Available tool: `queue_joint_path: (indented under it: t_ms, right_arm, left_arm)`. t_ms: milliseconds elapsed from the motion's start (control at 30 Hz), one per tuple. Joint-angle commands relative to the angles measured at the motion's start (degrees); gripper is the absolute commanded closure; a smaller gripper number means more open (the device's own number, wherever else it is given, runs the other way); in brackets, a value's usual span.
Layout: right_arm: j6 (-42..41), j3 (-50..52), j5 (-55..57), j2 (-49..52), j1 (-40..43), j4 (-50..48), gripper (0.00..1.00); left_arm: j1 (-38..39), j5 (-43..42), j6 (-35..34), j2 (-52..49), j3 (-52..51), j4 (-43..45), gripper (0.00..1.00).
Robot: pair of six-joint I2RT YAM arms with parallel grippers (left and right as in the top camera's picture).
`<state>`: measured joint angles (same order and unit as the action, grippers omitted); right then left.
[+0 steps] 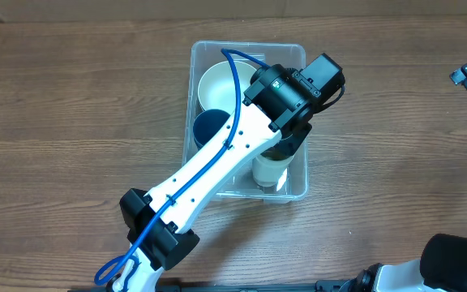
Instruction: Pack container
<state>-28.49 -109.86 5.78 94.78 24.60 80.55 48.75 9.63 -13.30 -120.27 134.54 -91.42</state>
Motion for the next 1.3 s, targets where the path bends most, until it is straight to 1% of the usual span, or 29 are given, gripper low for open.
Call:
queue_joint_path:
  t_ms: [0,67,100,133,267,300,367,433,500,533,567,600,633,667,700,767,800,833,867,933,967,1000,1033,1100,1167,1200,1267]
  right_arm:
    - [-0.2,-0.7,0.2,-0.1,-0.2,-0.3,0.0]
    - [-0.2,-0.7,0.2,-0.1,-0.2,-0.3,0.0]
    - [-0.2,-0.7,0.2,-0.1,-0.2,-0.3,0.0]
    - [-0.2,-0.7,0.2,-0.1,-0.2,-0.3,0.0]
    - [-0.2,-0.7,0.2,-0.1,-0.2,-0.3,0.0]
    - [-0.2,-0.7,0.2,-0.1,-0.2,-0.3,0.0]
    - [-0.2,-0.7,0.2,-0.1,-0.2,-0.3,0.0]
    - [-0.2,-0.7,0.2,-0.1,-0.2,-0.3,0.0]
    - [-0.2,-0.7,0.2,-0.1,-0.2,-0.3,0.0]
    - [-0.2,-0.7,0.2,-0.1,-0.2,-0.3,0.0]
    - [-0.2,-0.7,0.2,-0.1,-0.2,-0.3,0.0]
    - [-0.2,-0.7,0.2,-0.1,-0.2,-0.3,0.0]
    - [-0.2,-0.7,0.2,-0.1,-0.2,-0.3,0.0]
    - [-0.2,-0.7,0.2,-0.1,-0.2,-0.3,0.0]
    - [-0.2,-0.7,0.2,-0.1,-0.2,-0.3,0.0]
    - [-0.2,-0.7,0.2,-0.1,-0.2,-0.3,0.0]
    - [-0.2,-0.7,0.2,-0.1,-0.2,-0.3,0.0]
    - [-0.2,-0.7,0.2,-0.1,-0.2,-0.3,0.0]
    - [-0.2,-0.7,0.2,-0.1,-0.2,-0.3,0.0]
    - [-0.2,-0.7,0.2,-0.1,-0.2,-0.3,0.0]
    - [-0.2,-0.7,0.2,-0.1,-0.2,-0.3,0.0]
    - [-0.2,-0.7,0.2,-0.1,-0.2,-0.3,0.0]
    - [-0.2,-0.7,0.2,-0.1,-0.2,-0.3,0.0]
    - [-0.2,-0.7,0.2,-0.1,-0.2,-0.3,0.0]
    - [-0.2,-0.7,0.2,-0.1,-0.2,-0.3,0.0]
    - [-0.2,-0.7,0.2,-0.1,-0.2,-0.3,0.0]
    - [-0.2,-0.7,0.2,-0.1,-0.2,-0.3,0.0]
  left_arm:
    - [0.0,3.3,1.3,0.1,9.8,-0.9,0.49]
    - [-1.2,8.7,-0.7,0.2,18.5,-4.8,0.38]
    - [-2.5,9.0,-0.9,0.7,21.8,-5.4,0.34]
    - [-4.2,9.0,-1.6,2.0,23.0,-5.4,0.33]
    - [-15.5,9.0,-2.2,9.9,23.4,-5.4,0.16]
    - [-20.2,9.0,-2.2,12.5,23.4,-5.4,0.0]
    - [-27.9,8.7,-2.2,16.6,23.4,-5.4,0.0]
    - [-30.3,8.3,-2.2,19.1,23.4,-5.4,0.0]
    - [-30.3,6.5,-2.2,20.1,23.4,-5.4,0.0]
    - [-30.3,2.8,-2.2,20.2,23.4,-5.4,0.0]
    - [-30.3,1.6,-0.5,20.2,23.3,-5.4,0.0]
    - [-30.3,1.6,3.1,20.2,23.3,-5.4,0.0]
    - [-30.4,1.7,3.1,20.2,23.3,-5.4,0.0]
    - [-30.4,1.6,8.1,20.2,23.3,-5.4,0.0]
    - [-30.4,1.3,9.8,20.8,23.3,-5.4,0.0]
    - [-30.4,1.3,9.0,25.0,23.2,-5.4,0.0]
    - [-30.4,3.4,8.3,29.2,22.5,-5.4,0.0]
    - [-30.5,6.0,6.0,32.1,20.7,-5.4,0.0]
    - [-31.0,7.7,3.8,35.1,17.5,-5.4,0.0]
    - [-35.8,7.7,-1.3,42.5,4.3,-3.2,0.0]
    - [-38.2,5.8,-1.7,46.2,-3.3,2.6,0.0]
    - [-41.5,3.4,-0.9,52.4,-16.7,10.5,0.0]
    - [-43.0,0.5,0.7,56.9,-26.4,18.6,0.0]
    - [-45.6,-6.5,4.0,69.0,-52.2,43.3,0.0]
    - [-46.4,-9.0,4.1,77.4,-71.3,60.8,0.0]
    - [-46.6,-10.1,4.1,82.6,-83.4,71.1,0.0]
    - [-46.6,-11.9,4.0,90.3,-100.3,82.9,0.0]
